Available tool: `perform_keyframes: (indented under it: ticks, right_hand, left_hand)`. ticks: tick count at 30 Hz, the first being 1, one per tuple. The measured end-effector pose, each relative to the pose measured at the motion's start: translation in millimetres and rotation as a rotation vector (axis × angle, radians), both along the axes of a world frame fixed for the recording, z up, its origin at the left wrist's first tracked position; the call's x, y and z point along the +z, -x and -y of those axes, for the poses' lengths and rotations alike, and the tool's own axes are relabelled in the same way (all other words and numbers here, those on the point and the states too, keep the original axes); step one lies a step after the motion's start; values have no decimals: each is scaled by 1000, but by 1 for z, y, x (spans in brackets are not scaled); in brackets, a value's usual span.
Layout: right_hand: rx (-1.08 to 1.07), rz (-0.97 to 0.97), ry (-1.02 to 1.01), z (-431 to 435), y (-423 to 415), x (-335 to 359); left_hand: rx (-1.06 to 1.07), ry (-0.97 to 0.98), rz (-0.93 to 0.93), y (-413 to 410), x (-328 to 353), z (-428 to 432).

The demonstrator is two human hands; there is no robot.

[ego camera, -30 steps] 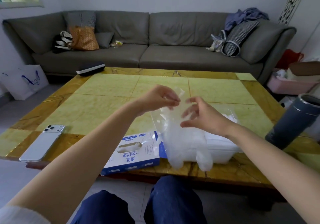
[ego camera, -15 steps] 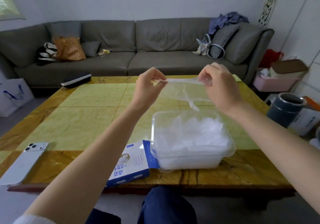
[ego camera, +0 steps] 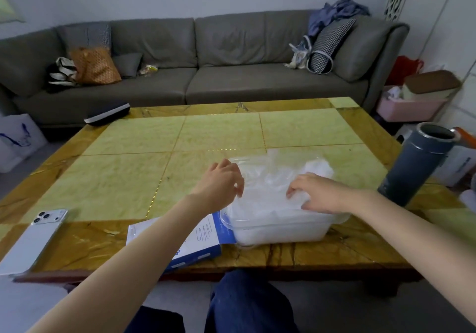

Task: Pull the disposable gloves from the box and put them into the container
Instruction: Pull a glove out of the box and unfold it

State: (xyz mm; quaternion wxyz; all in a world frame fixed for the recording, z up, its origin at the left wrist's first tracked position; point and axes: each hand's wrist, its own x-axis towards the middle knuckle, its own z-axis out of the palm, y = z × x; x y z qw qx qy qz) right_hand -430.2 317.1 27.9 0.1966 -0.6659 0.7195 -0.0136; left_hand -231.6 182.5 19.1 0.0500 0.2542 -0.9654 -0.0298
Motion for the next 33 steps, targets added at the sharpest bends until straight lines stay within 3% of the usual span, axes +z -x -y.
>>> perform_keyframes:
  ticks: [2, 4, 7, 9, 10, 14, 16, 21, 33]
  right_hand:
    - [27, 52, -170, -4, 1, 13]
    - [47, 133, -198, -4, 3, 26]
    - [-93, 340, 121, 5, 2, 31]
    - [-154, 268, 323, 14, 0, 20]
    - [-144, 183, 326, 18, 0, 12]
    - [-56, -62, 54, 23, 3, -23]
    - [-30, -91, 15, 23, 6, -30]
    - [21, -148, -65, 31, 16, -38]
    - [10, -49, -272, 49, 25, -63]
  left_hand:
    - [-1, -10, 82, 2, 7, 0]
    - [31, 8, 53, 5, 16, 0]
    - [77, 25, -135, 18, 22, -6]
    - [41, -11, -138, 33, 16, -11]
    - [17, -31, -71, 41, 10, -13]
    - [-37, -22, 391, 58, -25, -16]
    - [-24, 29, 503, 58, -38, -14]
    - [24, 89, 582, 55, -48, -9]
    - [86, 15, 753, 66, -57, -5]
